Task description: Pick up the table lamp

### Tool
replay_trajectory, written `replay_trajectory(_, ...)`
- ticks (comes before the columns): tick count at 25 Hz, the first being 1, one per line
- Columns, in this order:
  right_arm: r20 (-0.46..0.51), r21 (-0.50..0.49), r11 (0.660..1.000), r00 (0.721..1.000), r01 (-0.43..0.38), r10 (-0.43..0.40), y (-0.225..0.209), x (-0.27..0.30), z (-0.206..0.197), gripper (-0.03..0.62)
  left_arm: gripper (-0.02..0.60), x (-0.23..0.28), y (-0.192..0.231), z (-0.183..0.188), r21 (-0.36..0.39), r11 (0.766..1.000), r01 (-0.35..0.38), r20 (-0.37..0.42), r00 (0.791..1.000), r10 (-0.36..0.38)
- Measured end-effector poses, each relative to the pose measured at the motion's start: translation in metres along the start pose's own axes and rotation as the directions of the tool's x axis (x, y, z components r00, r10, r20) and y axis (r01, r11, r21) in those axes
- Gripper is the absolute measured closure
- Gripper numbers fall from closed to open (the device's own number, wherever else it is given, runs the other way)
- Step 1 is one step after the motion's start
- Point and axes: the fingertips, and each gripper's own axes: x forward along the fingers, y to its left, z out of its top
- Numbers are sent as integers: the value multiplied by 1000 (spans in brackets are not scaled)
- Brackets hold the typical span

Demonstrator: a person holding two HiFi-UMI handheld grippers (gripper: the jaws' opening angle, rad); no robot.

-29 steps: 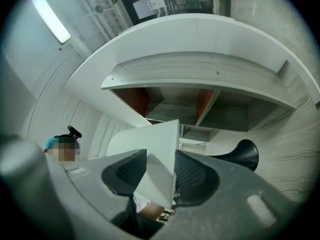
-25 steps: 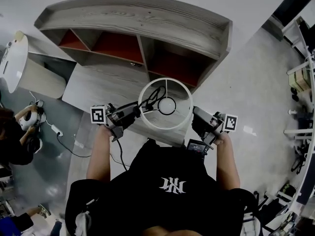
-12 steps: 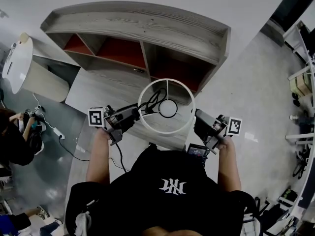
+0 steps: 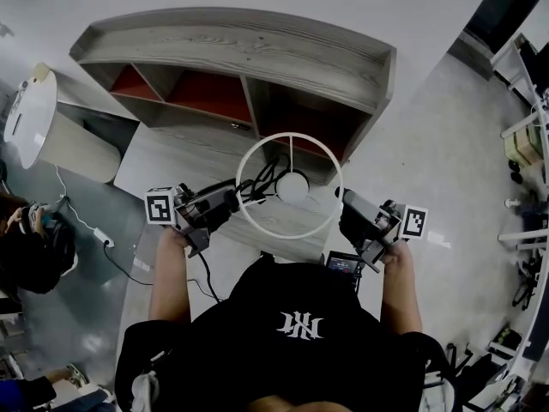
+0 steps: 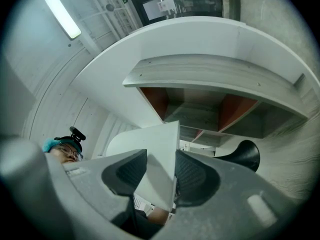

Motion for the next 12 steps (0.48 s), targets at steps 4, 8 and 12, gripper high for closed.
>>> replay_trajectory(4, 5, -10, 1000, 1000, -9, 9, 4, 1, 1, 425, 430, 1, -3, 0, 5, 1000, 8, -7, 1000, -8)
replay_trajectory(8, 6, -9, 1000, 1000, -17, 17, 5, 0, 1, 425, 430, 3, -5, 3, 11, 1000, 29, 5, 1000, -30)
replay_trajectory(12, 12, -11, 1000, 1000, -16, 16, 7, -2, 0, 425, 430, 4, -4, 5, 15, 999, 41, 13, 999, -41)
